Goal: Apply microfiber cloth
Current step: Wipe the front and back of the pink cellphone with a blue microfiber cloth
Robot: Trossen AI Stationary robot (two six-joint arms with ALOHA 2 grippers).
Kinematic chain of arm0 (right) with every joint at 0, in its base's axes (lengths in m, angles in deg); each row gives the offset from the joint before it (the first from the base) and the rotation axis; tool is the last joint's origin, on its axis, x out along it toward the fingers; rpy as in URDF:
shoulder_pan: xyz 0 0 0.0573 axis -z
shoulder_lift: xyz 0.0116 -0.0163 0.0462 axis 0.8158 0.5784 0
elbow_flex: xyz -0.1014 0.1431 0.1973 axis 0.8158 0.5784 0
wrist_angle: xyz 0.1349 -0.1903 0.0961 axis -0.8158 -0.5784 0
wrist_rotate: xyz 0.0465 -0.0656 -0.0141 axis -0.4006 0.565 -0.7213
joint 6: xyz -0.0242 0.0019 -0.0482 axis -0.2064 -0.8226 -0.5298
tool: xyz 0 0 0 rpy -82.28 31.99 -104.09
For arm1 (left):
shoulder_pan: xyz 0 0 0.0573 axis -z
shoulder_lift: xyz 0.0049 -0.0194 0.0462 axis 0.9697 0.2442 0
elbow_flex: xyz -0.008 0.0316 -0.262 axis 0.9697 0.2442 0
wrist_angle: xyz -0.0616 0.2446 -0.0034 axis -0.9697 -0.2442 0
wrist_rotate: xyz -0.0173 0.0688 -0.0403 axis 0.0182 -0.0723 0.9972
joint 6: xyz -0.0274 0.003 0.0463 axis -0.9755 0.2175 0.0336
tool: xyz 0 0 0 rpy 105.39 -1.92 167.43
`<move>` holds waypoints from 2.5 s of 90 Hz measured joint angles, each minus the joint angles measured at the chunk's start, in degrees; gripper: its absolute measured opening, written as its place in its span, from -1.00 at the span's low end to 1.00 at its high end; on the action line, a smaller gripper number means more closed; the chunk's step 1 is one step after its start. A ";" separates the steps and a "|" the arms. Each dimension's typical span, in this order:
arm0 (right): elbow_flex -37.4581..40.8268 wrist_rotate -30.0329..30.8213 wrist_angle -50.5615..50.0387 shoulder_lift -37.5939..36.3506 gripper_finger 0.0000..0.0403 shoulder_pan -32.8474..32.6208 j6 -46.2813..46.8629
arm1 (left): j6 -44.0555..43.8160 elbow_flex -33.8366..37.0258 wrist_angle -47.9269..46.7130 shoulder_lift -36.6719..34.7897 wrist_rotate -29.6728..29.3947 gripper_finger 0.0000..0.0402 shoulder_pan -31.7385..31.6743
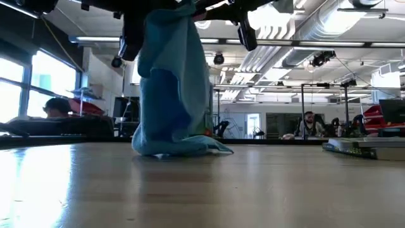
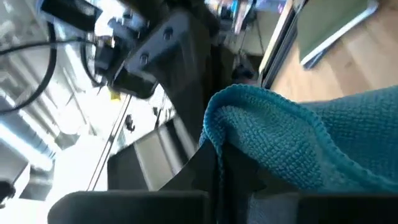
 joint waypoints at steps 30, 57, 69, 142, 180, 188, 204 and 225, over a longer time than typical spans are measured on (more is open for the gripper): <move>-0.29 0.64 -2.43 -5.77 -1.00 -0.34 -5.62 | -7.21 2.48 -1.26 -0.65 -7.62 -1.00 3.39; -0.26 5.58 -3.75 -8.33 -1.00 -2.75 -26.98 | -39.41 16.21 -0.56 -10.06 -11.89 -1.00 3.98; -0.21 6.21 -4.73 -7.55 -1.00 -3.76 -42.29 | -58.25 20.79 -0.64 -16.00 -5.61 -1.00 2.87; -0.17 40.00 9.82 11.28 -1.00 -6.25 -147.55 | -136.47 30.05 -12.45 -29.57 66.46 -0.53 -25.35; -5.29 35.64 3.77 12.81 -1.00 -10.60 -155.96 | -148.21 26.88 -8.96 -29.55 78.75 0.14 -33.55; -6.93 33.60 3.71 12.81 -1.00 -10.96 -156.56 | -145.43 25.67 -9.06 -29.53 78.80 0.15 -33.65; -8.65 31.30 3.40 13.23 -1.00 -10.38 -158.72 | -143.43 23.54 -9.09 -29.53 79.07 0.15 -33.59; -11.10 31.02 3.87 16.86 -1.00 -8.48 -163.18 | -143.28 22.18 -9.27 -29.53 80.44 0.14 -31.56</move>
